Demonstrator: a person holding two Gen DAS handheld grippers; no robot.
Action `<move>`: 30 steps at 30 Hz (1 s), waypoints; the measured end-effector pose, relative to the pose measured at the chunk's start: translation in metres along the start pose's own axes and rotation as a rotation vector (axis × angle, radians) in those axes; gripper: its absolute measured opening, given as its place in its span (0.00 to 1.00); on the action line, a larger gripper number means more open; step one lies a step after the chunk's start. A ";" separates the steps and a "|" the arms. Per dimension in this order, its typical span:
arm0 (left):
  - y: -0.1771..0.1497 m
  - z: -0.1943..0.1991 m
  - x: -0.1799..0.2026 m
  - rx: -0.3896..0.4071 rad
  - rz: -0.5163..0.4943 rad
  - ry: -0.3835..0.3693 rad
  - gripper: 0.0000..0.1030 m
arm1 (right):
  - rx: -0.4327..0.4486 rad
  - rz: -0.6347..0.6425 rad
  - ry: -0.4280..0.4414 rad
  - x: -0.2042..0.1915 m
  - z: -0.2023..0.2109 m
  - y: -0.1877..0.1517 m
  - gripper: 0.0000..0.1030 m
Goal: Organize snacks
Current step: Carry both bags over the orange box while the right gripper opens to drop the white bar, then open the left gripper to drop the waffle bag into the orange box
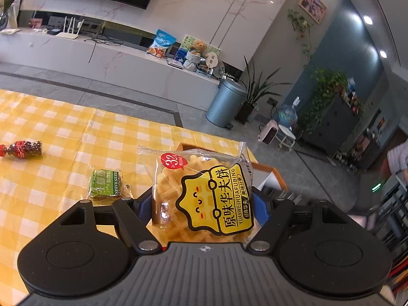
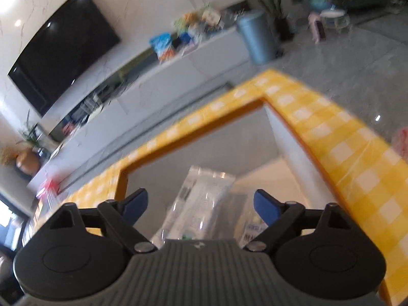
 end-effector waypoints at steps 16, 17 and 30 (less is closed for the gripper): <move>0.004 0.011 -0.014 0.006 0.013 -0.004 0.83 | -0.163 -0.129 0.030 0.001 -0.027 -0.030 0.65; 0.005 0.011 -0.011 0.012 0.002 -0.007 0.83 | -0.136 -0.119 0.022 0.001 -0.019 -0.026 0.65; 0.010 -0.035 0.045 -0.006 -0.180 -0.013 0.83 | 0.044 0.080 -0.083 0.006 0.038 0.001 0.66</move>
Point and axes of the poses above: each gripper's, at about its wrist camera, not at the fingertips, and z roughly against the way its jaws point, x to its right, y to its top, the point moved 9 cm from there along -z, roughly the way its jaws point, and after that the axes turned 14 degrees about y, right-handed, at the moved point
